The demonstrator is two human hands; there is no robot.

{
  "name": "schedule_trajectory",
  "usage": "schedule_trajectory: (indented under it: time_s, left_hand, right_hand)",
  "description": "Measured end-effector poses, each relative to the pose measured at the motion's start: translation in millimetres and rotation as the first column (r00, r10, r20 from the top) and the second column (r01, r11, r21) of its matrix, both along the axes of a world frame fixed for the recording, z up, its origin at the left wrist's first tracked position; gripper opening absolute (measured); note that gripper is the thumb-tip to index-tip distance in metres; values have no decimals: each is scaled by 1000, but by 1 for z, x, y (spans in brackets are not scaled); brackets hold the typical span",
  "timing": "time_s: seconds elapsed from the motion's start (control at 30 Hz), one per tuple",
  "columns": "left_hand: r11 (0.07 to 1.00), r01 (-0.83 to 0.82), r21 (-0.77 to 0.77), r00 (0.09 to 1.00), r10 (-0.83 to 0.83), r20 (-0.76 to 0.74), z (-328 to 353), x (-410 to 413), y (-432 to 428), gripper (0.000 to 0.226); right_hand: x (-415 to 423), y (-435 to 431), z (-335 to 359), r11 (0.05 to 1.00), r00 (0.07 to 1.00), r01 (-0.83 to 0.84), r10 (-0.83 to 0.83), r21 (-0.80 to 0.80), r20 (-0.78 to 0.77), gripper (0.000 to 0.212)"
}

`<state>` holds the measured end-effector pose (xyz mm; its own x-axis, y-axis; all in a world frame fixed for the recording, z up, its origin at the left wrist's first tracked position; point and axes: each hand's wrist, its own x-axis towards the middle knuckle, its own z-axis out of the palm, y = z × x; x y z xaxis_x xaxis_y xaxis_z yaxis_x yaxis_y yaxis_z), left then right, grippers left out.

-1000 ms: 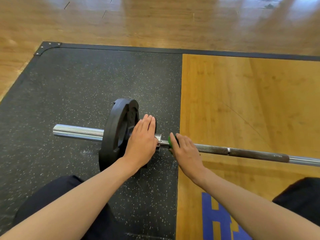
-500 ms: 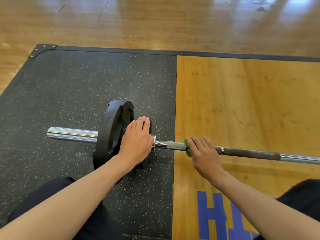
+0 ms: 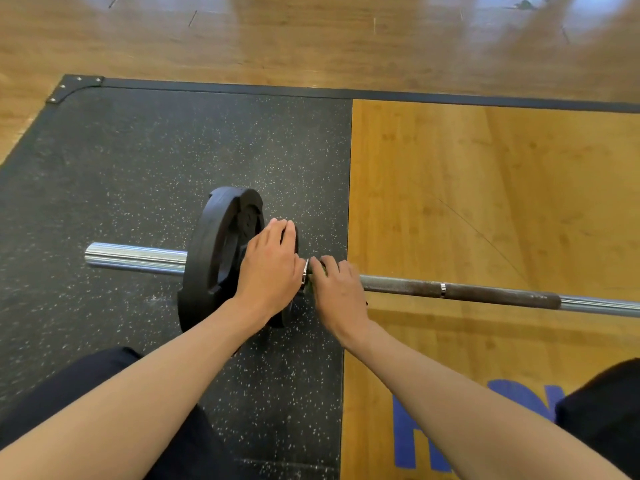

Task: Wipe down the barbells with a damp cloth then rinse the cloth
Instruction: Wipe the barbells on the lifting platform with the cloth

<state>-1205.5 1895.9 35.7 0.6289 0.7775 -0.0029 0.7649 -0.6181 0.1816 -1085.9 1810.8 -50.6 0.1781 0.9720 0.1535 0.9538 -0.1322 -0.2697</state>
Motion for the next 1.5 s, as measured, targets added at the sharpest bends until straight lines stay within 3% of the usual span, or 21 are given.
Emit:
schedule_trajectory:
  time_s: [0.1, 0.3, 0.43, 0.53, 0.63, 0.8, 0.9, 1.03, 1.1, 1.17, 1.23, 1.33, 1.43, 1.5]
  left_hand:
    - [1000, -6, 1, 1000, 6, -29, 0, 5, 3, 56]
    - [1000, -7, -24, 1000, 7, -25, 1, 13, 7, 64]
    - [1000, 18, -20, 1000, -18, -23, -2, 13, 8, 64]
    - [999, 15, -47, 1000, -15, 5, -3, 14, 9, 63]
    - [999, 3, -43, 1000, -2, 31, -2, 14, 9, 59]
    - [1000, 14, -20, 999, -13, 29, -2, 13, 10, 60]
    - [999, 13, -29, 1000, -12, 26, -4, 12, 10, 61]
    - [999, -1, -36, 1000, 2, 27, -3, 15, 9, 60]
    - [1000, -8, -25, 1000, 9, 28, -2, 16, 9, 59]
    - [1000, -16, -26, 999, 17, 29, -1, 17, 8, 59]
    - [999, -20, -27, 999, 21, 27, 0, 17, 7, 58]
    - [1000, -20, -10, 1000, 21, 14, 1, 16, 7, 58]
    - [1000, -14, -10, 1000, 14, 5, 1, 14, 7, 58]
    - [999, -12, -30, 1000, 13, 24, 0, 14, 8, 59]
  right_hand:
    - [28, -27, 1, 997, 998, -70, 70, 17, 6, 39]
    - [96, -76, 4, 995, 992, 101, -100, -10, 78, 24]
    - [74, -46, 11, 958, 959, 282, -283, -56, -8, 45]
    - [44, -11, 23, 961, 979, 199, -203, -191, -2, 42]
    - [6, 13, 25, 973, 987, 126, -143, -194, -71, 7]
    - [16, -10, 4, 999, 998, -23, 22, -25, -67, 30]
    - [62, -42, 5, 998, 998, 61, -61, -8, -20, 14]
    - [101, -39, 27, 893, 950, 306, -308, -330, 46, 35]
    - [91, -18, 38, 823, 936, 337, -344, -458, 71, 36]
    - [68, 2, 48, 815, 957, 272, -286, -512, 53, 32]
    - [41, 17, 49, 857, 984, 173, -177, -485, 38, 28]
    - [5, 18, 32, 949, 989, 106, -131, -297, -67, 18]
    - [-5, -4, 7, 998, 990, 53, -55, -21, -131, 36]
    - [13, -24, -2, 999, 998, 8, -6, 37, -63, 45]
